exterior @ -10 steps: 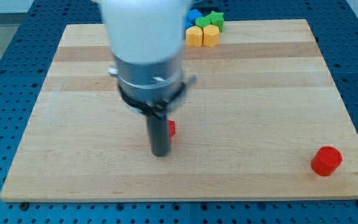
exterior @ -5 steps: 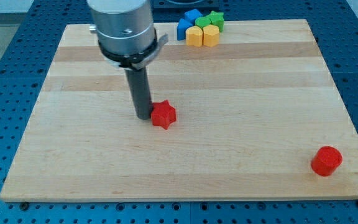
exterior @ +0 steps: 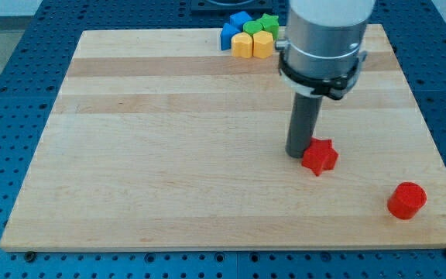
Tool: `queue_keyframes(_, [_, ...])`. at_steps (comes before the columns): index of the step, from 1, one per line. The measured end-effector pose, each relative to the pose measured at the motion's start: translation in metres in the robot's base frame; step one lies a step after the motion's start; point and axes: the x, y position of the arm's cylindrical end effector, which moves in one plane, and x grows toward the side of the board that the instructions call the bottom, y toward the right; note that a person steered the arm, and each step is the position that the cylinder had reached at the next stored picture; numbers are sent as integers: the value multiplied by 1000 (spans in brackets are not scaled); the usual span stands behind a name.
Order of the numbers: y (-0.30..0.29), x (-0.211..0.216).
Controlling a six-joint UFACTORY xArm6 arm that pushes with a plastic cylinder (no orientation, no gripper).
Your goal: Push the red blocks towards the bottom right of the board
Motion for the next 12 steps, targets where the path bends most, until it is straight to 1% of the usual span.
queue_keyframes(1, [29,0])
queue_keyframes(3, [66,18])
queue_keyframes(9, [99,28])
queue_keyframes(10, [99,-30])
queue_keyframes(11, [100,-72])
queue_keyframes(12, [126,-114])
